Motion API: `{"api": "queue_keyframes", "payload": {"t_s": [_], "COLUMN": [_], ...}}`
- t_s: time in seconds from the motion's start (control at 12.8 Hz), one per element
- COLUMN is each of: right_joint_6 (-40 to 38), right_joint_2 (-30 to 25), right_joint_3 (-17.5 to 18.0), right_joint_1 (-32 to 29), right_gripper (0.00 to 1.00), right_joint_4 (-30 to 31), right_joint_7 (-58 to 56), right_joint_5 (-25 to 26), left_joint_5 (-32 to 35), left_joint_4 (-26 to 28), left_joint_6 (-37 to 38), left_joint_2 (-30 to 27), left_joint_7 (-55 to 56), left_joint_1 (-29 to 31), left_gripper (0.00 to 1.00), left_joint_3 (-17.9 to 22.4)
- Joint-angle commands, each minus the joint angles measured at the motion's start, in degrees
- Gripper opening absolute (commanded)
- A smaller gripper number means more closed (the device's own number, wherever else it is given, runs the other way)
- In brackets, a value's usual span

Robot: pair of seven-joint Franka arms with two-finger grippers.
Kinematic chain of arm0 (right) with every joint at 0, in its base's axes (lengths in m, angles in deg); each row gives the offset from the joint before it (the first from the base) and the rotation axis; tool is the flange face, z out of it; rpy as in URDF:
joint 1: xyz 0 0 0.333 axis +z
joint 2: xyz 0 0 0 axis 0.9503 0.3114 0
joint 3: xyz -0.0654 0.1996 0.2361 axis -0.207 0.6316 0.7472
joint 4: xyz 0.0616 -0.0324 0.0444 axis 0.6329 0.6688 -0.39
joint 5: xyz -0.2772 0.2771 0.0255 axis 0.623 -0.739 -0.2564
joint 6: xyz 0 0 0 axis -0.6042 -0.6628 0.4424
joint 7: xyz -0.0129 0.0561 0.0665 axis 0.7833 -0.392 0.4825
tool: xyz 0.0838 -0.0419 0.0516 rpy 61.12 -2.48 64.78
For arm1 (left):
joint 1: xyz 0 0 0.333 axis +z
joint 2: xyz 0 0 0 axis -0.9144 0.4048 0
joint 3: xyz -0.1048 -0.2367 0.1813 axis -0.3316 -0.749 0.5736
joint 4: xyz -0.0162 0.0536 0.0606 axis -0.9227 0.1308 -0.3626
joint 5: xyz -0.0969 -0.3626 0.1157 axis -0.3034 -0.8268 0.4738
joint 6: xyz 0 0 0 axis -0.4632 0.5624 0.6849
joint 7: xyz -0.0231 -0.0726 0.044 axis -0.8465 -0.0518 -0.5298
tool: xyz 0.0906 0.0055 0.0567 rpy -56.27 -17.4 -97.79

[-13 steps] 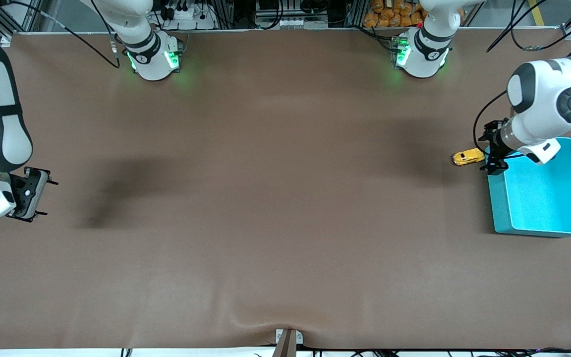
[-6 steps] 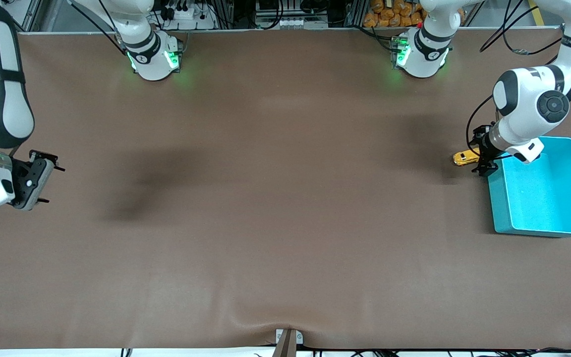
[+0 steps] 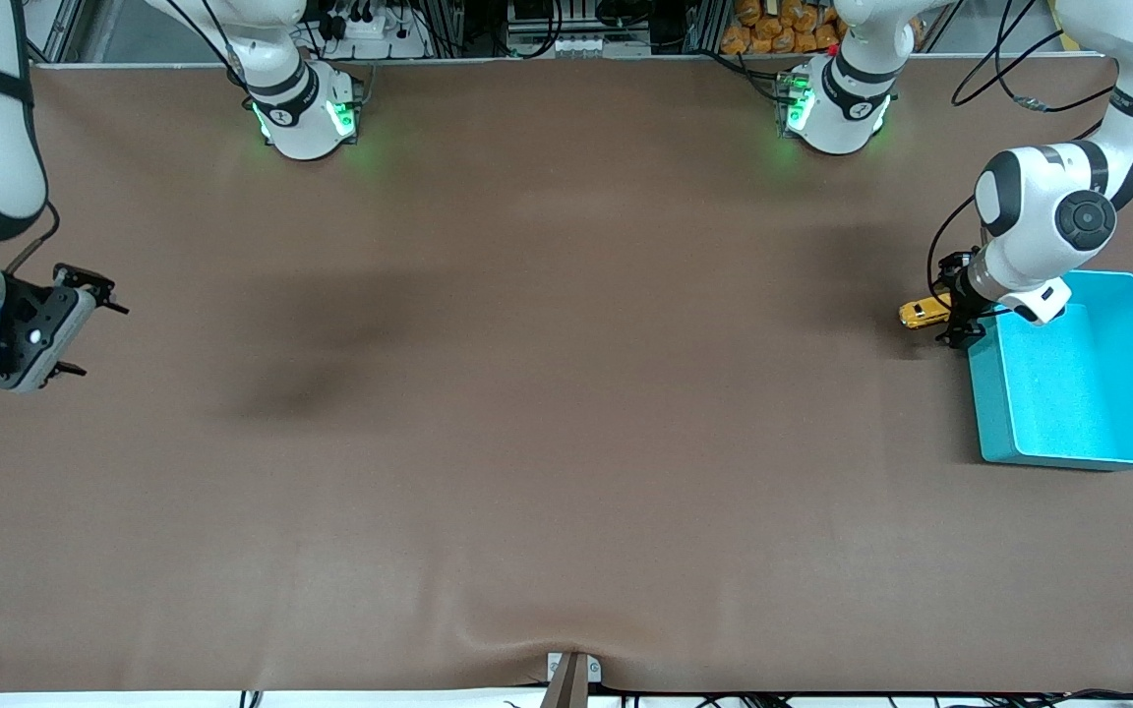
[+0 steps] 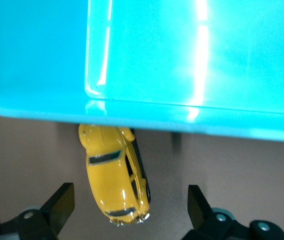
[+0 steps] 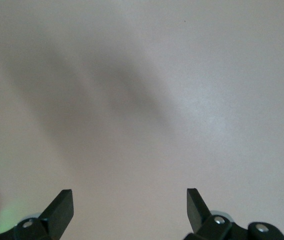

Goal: Wind and store yellow beetle car

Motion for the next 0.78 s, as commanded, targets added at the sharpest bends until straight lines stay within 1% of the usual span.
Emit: {"api": "queue_keyframes", "payload": {"t_s": [0.0,0.31,0.47,0.63,0.7], "right_joint_6": [-1.01,-1.53,-1.71,-2.85,-3.11], "right_joint_2": [-4.39,-8.61,-9.75,-11.42,-11.95], "right_joint_3": [-0.17,-0.17,-0.17,-0.17,-0.17], "right_joint_1": [1.28,2.42,2.43,2.43,2.51], "right_gripper": [1.00,1.00,1.00,1.00,1.00], "right_joint_4": [2.22,4.68,4.69,4.69,4.69], "right_joint_7": [5.67,13.85,17.10,23.50,25.97], "right_joint_5": [-0.62,-0.70,-1.58,-1.67,-1.67], "left_joint_5": [1.60,1.60,1.60,1.86,2.56], "left_joint_4": [1.42,2.30,2.21,2.21,2.21], "left_joint_6": [-1.28,-3.83,-3.92,-4.97,-5.06], "left_joint_2": [-0.64,0.94,1.03,1.82,2.08], "left_joint_7": [1.16,1.16,1.16,1.07,1.07], "left_joint_1": [0.72,0.72,0.72,0.72,0.98], "left_gripper": [1.00,1.00,1.00,1.00,0.97], "left_joint_3": [-0.48,-0.39,-0.39,-0.30,-0.30]}}
